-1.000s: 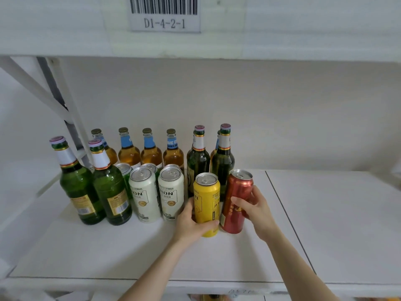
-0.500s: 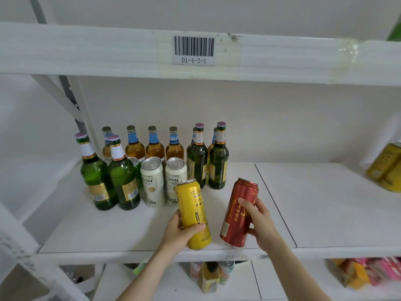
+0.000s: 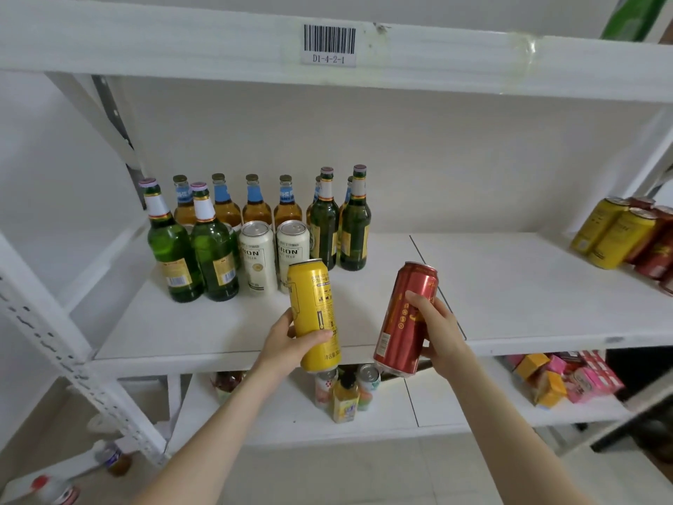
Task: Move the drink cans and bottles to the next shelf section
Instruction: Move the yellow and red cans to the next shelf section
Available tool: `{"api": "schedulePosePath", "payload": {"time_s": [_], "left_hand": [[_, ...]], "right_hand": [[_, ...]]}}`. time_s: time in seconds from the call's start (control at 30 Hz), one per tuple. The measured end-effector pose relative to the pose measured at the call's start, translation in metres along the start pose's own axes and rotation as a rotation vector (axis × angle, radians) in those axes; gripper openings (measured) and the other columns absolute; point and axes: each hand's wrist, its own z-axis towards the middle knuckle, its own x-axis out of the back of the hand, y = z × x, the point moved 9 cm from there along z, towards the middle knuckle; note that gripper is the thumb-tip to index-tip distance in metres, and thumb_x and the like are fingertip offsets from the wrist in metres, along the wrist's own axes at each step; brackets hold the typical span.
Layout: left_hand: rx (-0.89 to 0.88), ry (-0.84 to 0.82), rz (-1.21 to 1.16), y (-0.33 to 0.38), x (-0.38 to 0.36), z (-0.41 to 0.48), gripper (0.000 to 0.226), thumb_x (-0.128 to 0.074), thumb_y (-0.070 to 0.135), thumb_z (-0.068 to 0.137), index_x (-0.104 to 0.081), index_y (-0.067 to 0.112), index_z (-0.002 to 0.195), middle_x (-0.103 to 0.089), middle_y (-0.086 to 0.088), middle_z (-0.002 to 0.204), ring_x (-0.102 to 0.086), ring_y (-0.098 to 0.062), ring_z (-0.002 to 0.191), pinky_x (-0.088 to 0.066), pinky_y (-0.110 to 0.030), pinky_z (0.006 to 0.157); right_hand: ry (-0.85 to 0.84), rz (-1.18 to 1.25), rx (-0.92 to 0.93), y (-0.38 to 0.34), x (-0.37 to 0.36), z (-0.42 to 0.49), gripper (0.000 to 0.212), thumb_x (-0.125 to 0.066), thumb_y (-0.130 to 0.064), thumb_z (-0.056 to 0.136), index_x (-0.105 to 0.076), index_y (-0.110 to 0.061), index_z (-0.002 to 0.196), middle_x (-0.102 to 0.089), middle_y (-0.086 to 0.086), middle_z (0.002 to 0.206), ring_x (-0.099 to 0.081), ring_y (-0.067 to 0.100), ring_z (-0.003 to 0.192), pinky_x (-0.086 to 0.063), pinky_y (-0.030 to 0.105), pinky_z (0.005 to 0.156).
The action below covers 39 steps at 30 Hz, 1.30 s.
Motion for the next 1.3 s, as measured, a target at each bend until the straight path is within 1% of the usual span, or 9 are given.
{"api": "schedulePosePath", "payload": {"time_s": [0.07, 0.3, 0.47, 0.7, 0.8, 0.9, 1.07, 1.2, 1.3], "left_hand": [[-0.012, -0.003, 0.019, 0.004, -0.006, -0.001, 0.075, -0.082, 0.060, 0.053, -0.047, 0.050, 0.119, -0.064, 0.020, 0.114, -0.062, -0.003, 0.105, -0.051, -0.023, 0.074], [-0.029, -0.018, 0.047, 0.014, -0.054, 0.002, 0.067, -0.083, 0.048, 0.068, -0.047, 0.044, 0.124, -0.063, 0.019, 0.113, -0.061, -0.001, 0.102, -0.050, -0.022, 0.071], [-0.029, -0.020, 0.058, 0.020, -0.115, 0.000, 0.051, -0.083, 0.046, 0.072, -0.050, 0.050, 0.111, -0.063, 0.021, 0.109, -0.061, -0.001, 0.099, -0.050, -0.021, 0.068], [-0.053, -0.018, 0.051, 0.034, -0.215, -0.008, 0.072, -0.082, 0.055, 0.065, -0.046, 0.043, 0.126, -0.063, 0.015, 0.116, -0.062, -0.007, 0.104, -0.052, -0.025, 0.073], [-0.069, -0.013, 0.038, 0.043, -0.252, -0.008, 0.076, -0.079, 0.059, 0.057, -0.047, 0.044, 0.125, -0.063, 0.017, 0.115, -0.061, -0.003, 0.102, -0.050, -0.022, 0.070], [-0.076, -0.037, 0.049, 0.050, -0.295, 0.000, 0.080, -0.080, 0.057, 0.058, -0.048, 0.040, 0.129, -0.063, 0.012, 0.119, -0.061, -0.008, 0.106, -0.052, -0.025, 0.074], [-0.062, -0.105, 0.087, 0.057, -0.362, 0.026, 0.080, -0.084, 0.043, 0.069, -0.047, 0.031, 0.139, -0.063, 0.004, 0.127, -0.061, -0.018, 0.114, -0.056, -0.039, 0.088], [-0.091, -0.159, 0.111, 0.072, -0.423, 0.057, 0.074, -0.087, 0.038, 0.070, -0.050, 0.032, 0.134, -0.065, 0.004, 0.124, -0.063, -0.017, 0.112, -0.054, -0.033, 0.084], [-0.115, -0.206, 0.132, 0.087, -0.473, 0.081, 0.085, -0.087, 0.049, 0.056, -0.052, 0.032, 0.132, -0.067, 0.004, 0.120, -0.064, -0.017, 0.110, -0.055, -0.033, 0.085]], "right_hand": [[0.022, 0.005, -0.007, -0.001, 0.012, -0.005, 0.043, -0.072, -0.042, 0.084, -0.058, -0.025, 0.121, -0.068, 0.008, 0.113, -0.066, 0.028, 0.104, -0.052, 0.057, 0.092], [0.068, 0.029, -0.004, -0.006, 0.070, -0.011, 0.033, -0.073, -0.038, 0.084, -0.061, -0.024, 0.112, -0.068, 0.008, 0.112, -0.067, 0.026, 0.102, -0.054, 0.055, 0.088], [0.077, 0.027, -0.001, -0.015, 0.132, -0.011, 0.032, -0.073, -0.038, 0.083, -0.060, -0.025, 0.109, -0.068, 0.008, 0.111, -0.067, 0.027, 0.101, -0.057, 0.048, 0.077], [0.089, 0.023, -0.006, -0.029, 0.240, -0.017, 0.043, -0.076, -0.041, 0.081, -0.060, -0.023, 0.117, -0.070, 0.009, 0.111, -0.069, 0.029, 0.101, -0.057, 0.051, 0.084], [0.106, 0.018, 0.000, -0.035, 0.284, -0.019, 0.038, -0.077, -0.040, 0.079, -0.063, -0.025, 0.111, -0.072, 0.006, 0.105, -0.072, 0.025, 0.092, -0.060, 0.042, 0.067], [0.130, 0.052, 0.020, -0.043, 0.332, -0.018, 0.034, -0.078, -0.038, 0.078, -0.065, -0.025, 0.107, -0.074, 0.005, 0.099, -0.075, 0.021, 0.082, -0.058, 0.033, 0.054], [0.185, 0.066, 0.026, -0.053, 0.401, -0.001, 0.036, -0.077, -0.039, 0.080, -0.062, -0.026, 0.110, -0.070, 0.006, 0.105, -0.070, 0.027, 0.095, -0.056, 0.039, 0.066], [0.205, 0.058, 0.053, -0.063, 0.453, 0.023, 0.042, -0.075, -0.040, 0.081, -0.059, -0.027, 0.118, -0.069, 0.007, 0.110, -0.068, 0.028, 0.099, -0.057, 0.046, 0.079], [0.238, 0.071, 0.093, -0.073, 0.494, 0.042, 0.038, -0.076, -0.039, 0.080, -0.061, -0.029, 0.114, -0.072, 0.006, 0.107, -0.071, 0.025, 0.094, -0.056, 0.039, 0.069]]}}
